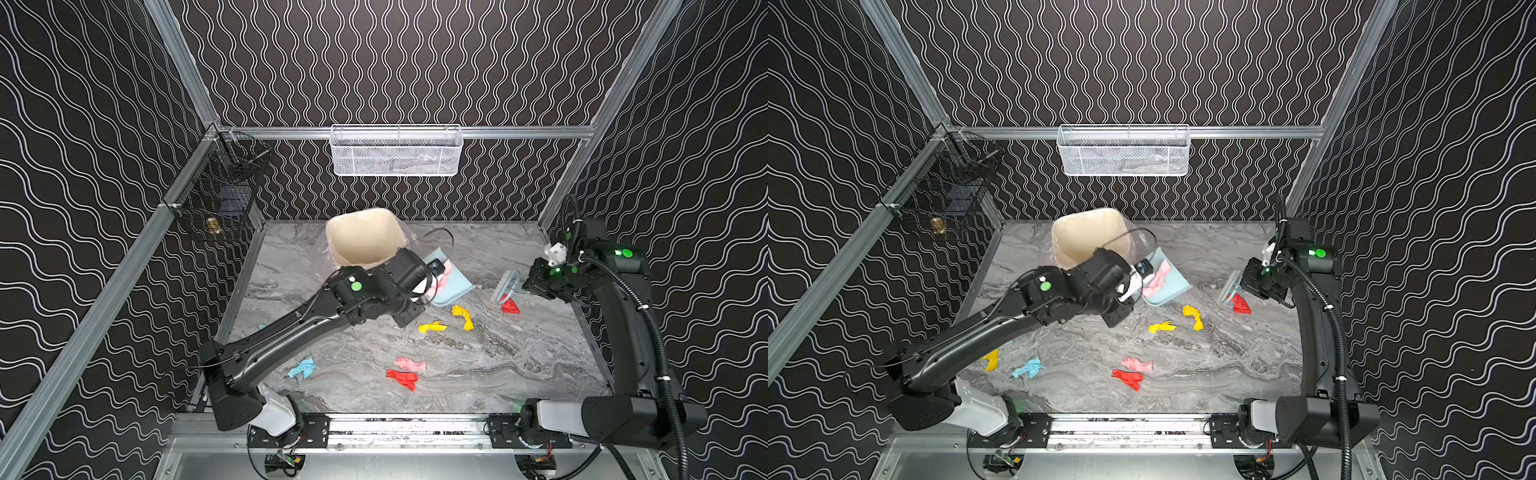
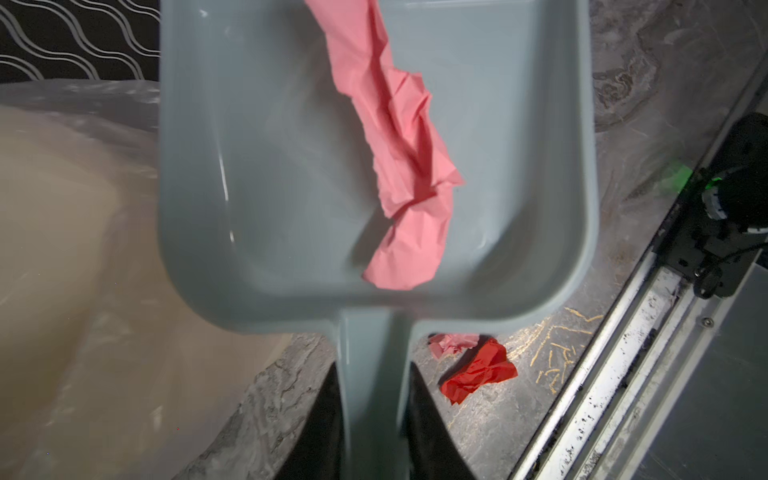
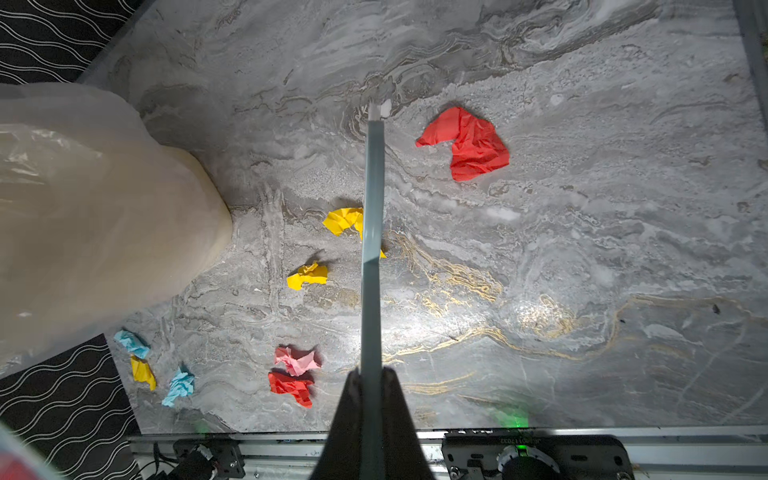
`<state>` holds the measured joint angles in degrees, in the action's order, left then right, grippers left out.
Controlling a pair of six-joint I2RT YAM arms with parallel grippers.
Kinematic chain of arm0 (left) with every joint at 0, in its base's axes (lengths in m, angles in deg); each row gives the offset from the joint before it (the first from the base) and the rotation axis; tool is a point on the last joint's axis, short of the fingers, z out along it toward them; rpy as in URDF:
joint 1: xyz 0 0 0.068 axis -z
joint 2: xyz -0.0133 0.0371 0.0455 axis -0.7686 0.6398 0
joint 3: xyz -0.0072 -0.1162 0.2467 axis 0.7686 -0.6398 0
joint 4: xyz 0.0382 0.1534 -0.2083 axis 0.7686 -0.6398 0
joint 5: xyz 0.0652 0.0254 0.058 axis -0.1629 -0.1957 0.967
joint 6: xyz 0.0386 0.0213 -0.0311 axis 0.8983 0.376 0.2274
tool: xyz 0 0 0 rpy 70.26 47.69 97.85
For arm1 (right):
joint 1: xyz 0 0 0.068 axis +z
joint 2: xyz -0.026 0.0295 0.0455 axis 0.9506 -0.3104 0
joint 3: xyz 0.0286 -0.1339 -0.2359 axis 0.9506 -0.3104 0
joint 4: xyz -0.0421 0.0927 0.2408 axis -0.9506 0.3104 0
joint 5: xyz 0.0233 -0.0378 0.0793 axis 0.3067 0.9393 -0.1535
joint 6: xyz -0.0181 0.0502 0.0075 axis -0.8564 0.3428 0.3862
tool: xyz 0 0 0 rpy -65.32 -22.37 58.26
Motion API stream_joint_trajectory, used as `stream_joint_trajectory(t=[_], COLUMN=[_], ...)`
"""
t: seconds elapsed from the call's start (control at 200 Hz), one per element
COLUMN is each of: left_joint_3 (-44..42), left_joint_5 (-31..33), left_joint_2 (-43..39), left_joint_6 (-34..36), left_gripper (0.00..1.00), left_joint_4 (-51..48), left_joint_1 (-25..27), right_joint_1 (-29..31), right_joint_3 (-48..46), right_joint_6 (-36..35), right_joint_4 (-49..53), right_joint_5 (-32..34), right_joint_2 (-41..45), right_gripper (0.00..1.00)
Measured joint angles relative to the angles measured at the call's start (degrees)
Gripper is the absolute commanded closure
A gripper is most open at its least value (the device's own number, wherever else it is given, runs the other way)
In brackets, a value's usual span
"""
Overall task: Sweep away the paper scraps from the table
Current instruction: 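Carry the dustpan to the beige bin with the left gripper while the right draws back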
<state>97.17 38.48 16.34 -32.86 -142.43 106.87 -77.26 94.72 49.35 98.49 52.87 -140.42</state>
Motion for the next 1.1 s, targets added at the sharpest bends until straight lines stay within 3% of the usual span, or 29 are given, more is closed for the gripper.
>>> stream_joint_trajectory(t=[0.26,0.541,1.101], left_joint_3=[6.32,9.35,11.19], left_joint_5=[3.54,9.81,31.47], left_joint_2=[-1.29,0.35,9.53], left_joint_6=[-0.39,5.46,27.65], left_gripper=[0.88,0.87,0.88], left_joint_4=[-6.47,-8.94,-5.64], left_joint_1=[-10.08,-20.06,-22.51], right_joint_1=[-0.39,-0.39,0.26], right_joint_3=[1.07,1.51,1.55], right_joint_6=[-0.39,-0.33,-0.17], right_joint_4=[-1.86,-3.02,-3.89], right_joint_5=[-3.13,-6.4,-9.05], right_joint_2=[-1.6,-3.23,-4.57], right_gripper=[1.0,1.0,1.0])
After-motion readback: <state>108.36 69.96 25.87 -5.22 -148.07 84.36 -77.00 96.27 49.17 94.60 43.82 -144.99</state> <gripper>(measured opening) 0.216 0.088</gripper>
